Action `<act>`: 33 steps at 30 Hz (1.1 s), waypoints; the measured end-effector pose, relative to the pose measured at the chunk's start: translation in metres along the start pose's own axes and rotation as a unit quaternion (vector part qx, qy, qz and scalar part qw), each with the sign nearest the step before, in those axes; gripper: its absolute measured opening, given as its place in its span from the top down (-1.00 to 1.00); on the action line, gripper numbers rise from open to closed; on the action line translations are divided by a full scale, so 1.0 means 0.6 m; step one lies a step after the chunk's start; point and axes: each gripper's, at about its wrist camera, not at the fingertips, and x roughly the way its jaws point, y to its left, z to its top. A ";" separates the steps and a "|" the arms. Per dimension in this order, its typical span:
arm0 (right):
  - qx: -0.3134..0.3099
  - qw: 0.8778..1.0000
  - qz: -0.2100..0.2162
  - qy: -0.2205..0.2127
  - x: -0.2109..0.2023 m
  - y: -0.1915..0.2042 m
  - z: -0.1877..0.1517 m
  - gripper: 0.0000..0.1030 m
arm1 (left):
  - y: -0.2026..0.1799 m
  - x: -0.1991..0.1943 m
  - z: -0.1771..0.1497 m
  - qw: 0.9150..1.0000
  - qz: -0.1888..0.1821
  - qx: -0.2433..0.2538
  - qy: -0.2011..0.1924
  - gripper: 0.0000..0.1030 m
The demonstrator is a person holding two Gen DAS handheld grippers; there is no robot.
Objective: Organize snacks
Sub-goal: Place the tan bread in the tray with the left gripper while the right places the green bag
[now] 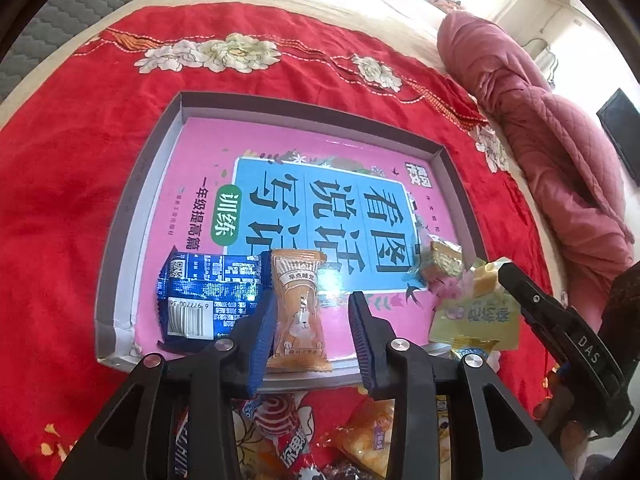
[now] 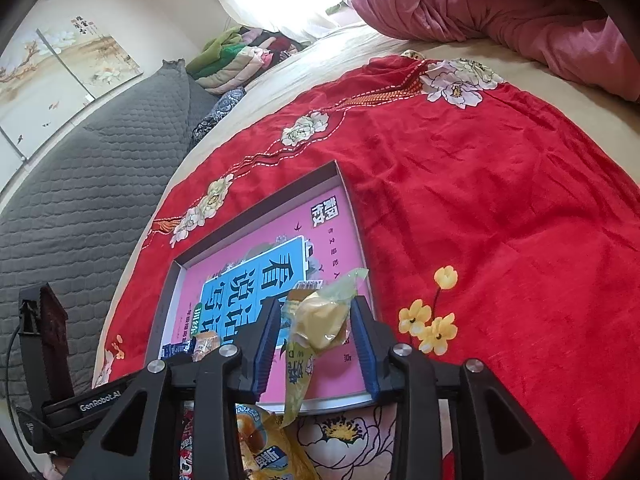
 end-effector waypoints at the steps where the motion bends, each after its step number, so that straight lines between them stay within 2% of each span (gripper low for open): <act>1: 0.000 1.000 -0.001 -0.001 -0.001 0.000 0.000 0.23 | 0.000 -0.004 0.000 1.000 0.000 0.000 -0.002 0.18; 3: 0.000 1.000 -0.003 -0.004 -0.004 -0.001 0.001 0.16 | 0.000 -0.011 -0.001 1.000 0.002 0.002 -0.006 0.17; 10: -0.006 1.000 -0.007 -0.013 -0.013 0.001 0.004 0.15 | 0.006 -0.030 -0.008 1.000 0.003 0.001 -0.010 0.17; 16: -0.033 0.999 -0.008 -0.019 -0.020 0.020 0.002 0.15 | 0.012 -0.046 -0.011 1.000 0.007 -0.002 -0.014 0.16; 21: -0.060 0.998 -0.006 -0.026 -0.033 0.039 -0.001 0.15 | 0.024 -0.062 -0.016 1.000 0.011 -0.008 -0.018 0.07; 33: -0.102 0.994 0.005 -0.031 -0.056 0.069 -0.016 0.14 | 0.058 -0.095 -0.043 0.999 0.026 -0.015 -0.016 0.06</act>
